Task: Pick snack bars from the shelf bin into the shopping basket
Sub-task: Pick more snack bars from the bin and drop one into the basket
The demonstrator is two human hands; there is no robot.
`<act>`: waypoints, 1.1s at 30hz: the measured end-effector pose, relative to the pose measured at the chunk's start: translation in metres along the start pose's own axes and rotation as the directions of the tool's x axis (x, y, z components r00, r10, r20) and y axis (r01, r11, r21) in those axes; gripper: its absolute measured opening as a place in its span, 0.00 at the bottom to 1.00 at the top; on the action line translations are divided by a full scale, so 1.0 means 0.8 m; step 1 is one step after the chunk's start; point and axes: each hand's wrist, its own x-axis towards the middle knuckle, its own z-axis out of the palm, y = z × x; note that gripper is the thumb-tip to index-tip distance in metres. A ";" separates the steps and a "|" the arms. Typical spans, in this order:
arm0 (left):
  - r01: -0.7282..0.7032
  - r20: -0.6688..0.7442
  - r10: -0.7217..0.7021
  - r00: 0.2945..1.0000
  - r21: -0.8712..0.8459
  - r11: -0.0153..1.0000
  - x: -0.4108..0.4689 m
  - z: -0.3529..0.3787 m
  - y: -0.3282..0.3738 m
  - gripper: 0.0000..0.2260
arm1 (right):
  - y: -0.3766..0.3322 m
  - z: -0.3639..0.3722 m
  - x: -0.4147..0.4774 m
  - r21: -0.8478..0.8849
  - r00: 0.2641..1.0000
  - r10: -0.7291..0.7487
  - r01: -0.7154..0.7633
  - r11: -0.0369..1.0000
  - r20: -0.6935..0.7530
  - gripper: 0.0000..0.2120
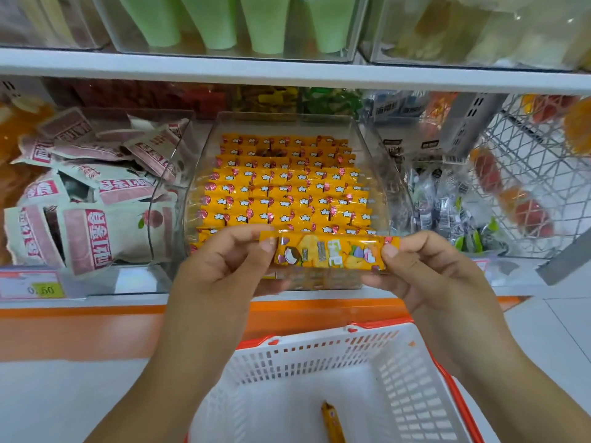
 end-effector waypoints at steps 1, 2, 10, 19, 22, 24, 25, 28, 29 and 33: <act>-0.026 -0.003 0.026 1.000 -0.006 1.000 0.000 0.000 0.001 0.06 | -0.001 0.002 0.000 -0.001 1.000 -0.021 0.021 1.000 -0.002 0.14; -0.050 0.004 0.050 0.999 -0.006 0.999 0.000 -0.001 0.001 0.07 | -0.003 0.003 -0.001 -0.008 0.999 -0.047 0.047 0.999 0.002 0.15; -0.074 0.057 0.075 0.996 -0.011 0.997 -0.001 -0.006 -0.001 0.08 | -0.001 -0.002 -0.002 -0.130 0.997 -0.052 0.060 0.990 0.060 0.15; 0.032 0.124 -0.014 0.992 -0.141 0.990 0.002 -0.015 0.001 0.11 | -0.007 0.000 -0.003 0.016 0.994 0.006 -0.008 1.000 0.111 0.09; 0.043 0.126 -0.022 0.992 -0.167 0.985 0.002 -0.018 0.001 0.11 | -0.009 0.001 -0.003 0.056 0.994 0.042 -0.048 0.997 0.104 0.09; 0.062 0.132 -0.039 0.991 -0.177 0.982 0.003 -0.019 0.001 0.11 | -0.009 0.002 -0.002 0.051 0.993 0.061 -0.066 0.996 0.101 0.13; 0.074 0.141 -0.049 0.989 -0.180 0.981 0.003 -0.019 0.002 0.11 | -0.008 0.001 -0.001 0.051 0.992 0.076 -0.081 0.995 0.099 0.16; 0.094 0.198 -0.055 0.979 -0.198 0.976 0.004 -0.024 0.004 0.14 | -0.012 0.001 -0.001 0.084 0.986 0.110 -0.121 0.989 0.129 0.22; 0.093 0.220 -0.047 0.974 -0.204 0.975 0.004 -0.026 0.005 0.15 | -0.013 -0.001 -0.001 0.105 0.984 0.113 -0.128 0.986 0.138 0.22; 0.052 0.181 -0.021 0.983 -0.168 0.984 0.005 -0.027 0.006 0.12 | -0.012 -0.001 -0.001 0.083 0.986 0.104 -0.115 0.990 0.134 0.20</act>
